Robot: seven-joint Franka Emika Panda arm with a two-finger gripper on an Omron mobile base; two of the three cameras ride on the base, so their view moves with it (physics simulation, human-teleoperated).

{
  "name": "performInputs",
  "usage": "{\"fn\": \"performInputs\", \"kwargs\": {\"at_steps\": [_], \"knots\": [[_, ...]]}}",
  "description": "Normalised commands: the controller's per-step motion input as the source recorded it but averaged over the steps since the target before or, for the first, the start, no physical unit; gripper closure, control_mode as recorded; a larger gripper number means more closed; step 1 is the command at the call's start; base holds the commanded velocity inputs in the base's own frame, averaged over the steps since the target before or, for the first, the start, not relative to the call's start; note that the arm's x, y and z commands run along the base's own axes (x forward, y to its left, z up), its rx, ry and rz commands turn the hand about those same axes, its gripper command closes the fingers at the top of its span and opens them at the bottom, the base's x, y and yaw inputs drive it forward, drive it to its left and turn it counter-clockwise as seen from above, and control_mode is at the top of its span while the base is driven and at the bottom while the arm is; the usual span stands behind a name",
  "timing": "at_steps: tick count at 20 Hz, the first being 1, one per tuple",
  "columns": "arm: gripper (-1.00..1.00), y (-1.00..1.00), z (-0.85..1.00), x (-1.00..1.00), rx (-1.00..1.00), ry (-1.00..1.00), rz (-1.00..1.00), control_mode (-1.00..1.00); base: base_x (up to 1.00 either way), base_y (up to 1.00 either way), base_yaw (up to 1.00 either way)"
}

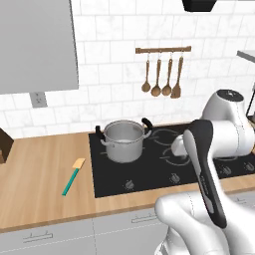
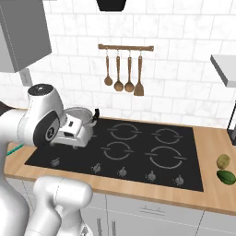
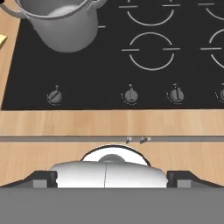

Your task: Put the avocado and potato in the pot. Retrieve the spatula and lightly stir the vegetables in the pot.

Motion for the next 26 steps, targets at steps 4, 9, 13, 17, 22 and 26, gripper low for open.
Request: {"fn": "performInputs", "kwargs": {"at_steps": [4, 9, 13, 17, 22, 26], "knots": [[-1.0, 0.0, -0.03, 0.0, 0.0, 0.0, 0.0, 1.0, 0.0, -0.24, 0.0], [-1.0, 0.0, 0.0, 0.0, 0.0, 0.0, 0.0, 1.0, 0.0, -1.0, 0.0], [-1.0, 0.0, 0.0, 0.0, 0.0, 0.0, 0.0, 1.0, 0.0, -0.81, 0.0], [-1.0, 0.0, 0.0, 0.0, 0.0, 0.0, 0.0, 1.0, 0.21, -0.11, 0.0], [-1.0, 0.0, 0.0, 0.0, 0.0, 0.0, 0.0, 1.0, 0.82, 0.01, 0.0], [-1.0, 0.0, 0.0, 0.0, 0.0, 0.0, 0.0, 1.0, 0.79, -0.01, 0.0]]}}
